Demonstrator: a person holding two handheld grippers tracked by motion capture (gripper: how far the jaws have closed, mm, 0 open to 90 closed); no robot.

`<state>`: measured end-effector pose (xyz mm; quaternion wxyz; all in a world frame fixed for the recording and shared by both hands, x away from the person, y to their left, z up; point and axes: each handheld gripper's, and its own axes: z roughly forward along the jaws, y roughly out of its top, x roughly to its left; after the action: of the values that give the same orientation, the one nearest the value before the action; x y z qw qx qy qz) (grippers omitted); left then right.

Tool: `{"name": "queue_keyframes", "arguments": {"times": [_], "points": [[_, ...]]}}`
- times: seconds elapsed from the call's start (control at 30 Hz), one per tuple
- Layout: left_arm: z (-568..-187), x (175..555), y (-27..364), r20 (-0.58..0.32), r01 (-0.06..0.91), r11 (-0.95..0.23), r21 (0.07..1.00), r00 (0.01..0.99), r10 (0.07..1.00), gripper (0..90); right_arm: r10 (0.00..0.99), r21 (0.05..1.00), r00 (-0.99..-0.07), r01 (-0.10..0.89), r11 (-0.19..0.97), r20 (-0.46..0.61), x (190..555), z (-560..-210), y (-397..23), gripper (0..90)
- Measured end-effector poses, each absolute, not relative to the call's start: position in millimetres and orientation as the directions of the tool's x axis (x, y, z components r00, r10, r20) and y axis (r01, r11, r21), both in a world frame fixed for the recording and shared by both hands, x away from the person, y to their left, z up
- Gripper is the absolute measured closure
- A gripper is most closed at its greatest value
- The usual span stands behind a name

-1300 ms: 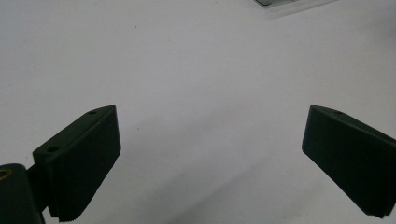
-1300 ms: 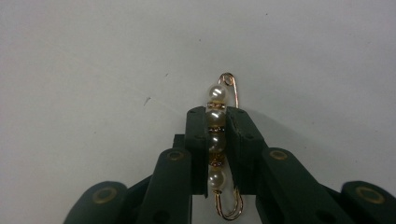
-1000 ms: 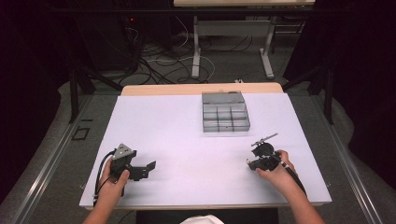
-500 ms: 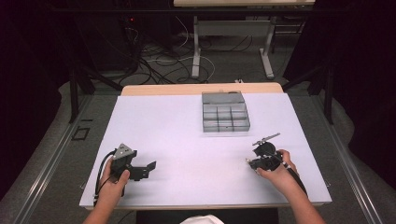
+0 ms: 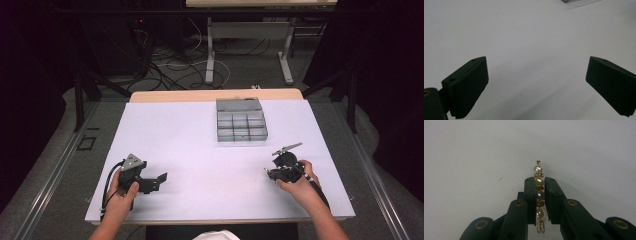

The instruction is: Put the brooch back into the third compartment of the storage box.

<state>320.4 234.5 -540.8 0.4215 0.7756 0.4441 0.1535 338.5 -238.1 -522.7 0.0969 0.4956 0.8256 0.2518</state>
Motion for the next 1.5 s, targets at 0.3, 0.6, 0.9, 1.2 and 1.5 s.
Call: {"name": "queue_keyframes", "arguments": {"times": [0.3,0.6,0.9,1.2,1.5], "points": [[-540.7,320.0,234.4,-0.141,0.562,-0.242,0.791,0.553,0.821,4.2,0.864,0.535,-0.497,0.752,0.385,0.078,337.9,-521.8,-238.8,80.9],[-541.2,320.3,234.8,-0.135,0.556,-0.244,0.795,0.553,0.822,4.2,0.864,0.568,-0.500,0.731,0.379,0.067,337.6,-520.0,-239.5,80.9],[-541.2,320.3,234.7,-0.133,0.553,-0.243,0.797,0.553,0.823,4.2,0.858,0.610,-0.513,0.692,0.387,0.038,337.7,-518.2,-240.6,80.9],[-541.2,320.3,234.7,-0.135,0.554,-0.241,0.797,0.552,0.823,4.2,0.853,0.659,-0.522,0.652,0.374,0.033,338.9,-516.8,-239.5,80.8],[-541.3,320.3,234.8,-0.134,0.553,-0.243,0.797,0.554,0.822,4.2,0.848,0.688,-0.527,0.634,0.354,0.050,338.8,-514.1,-241.6,80.8]]}}
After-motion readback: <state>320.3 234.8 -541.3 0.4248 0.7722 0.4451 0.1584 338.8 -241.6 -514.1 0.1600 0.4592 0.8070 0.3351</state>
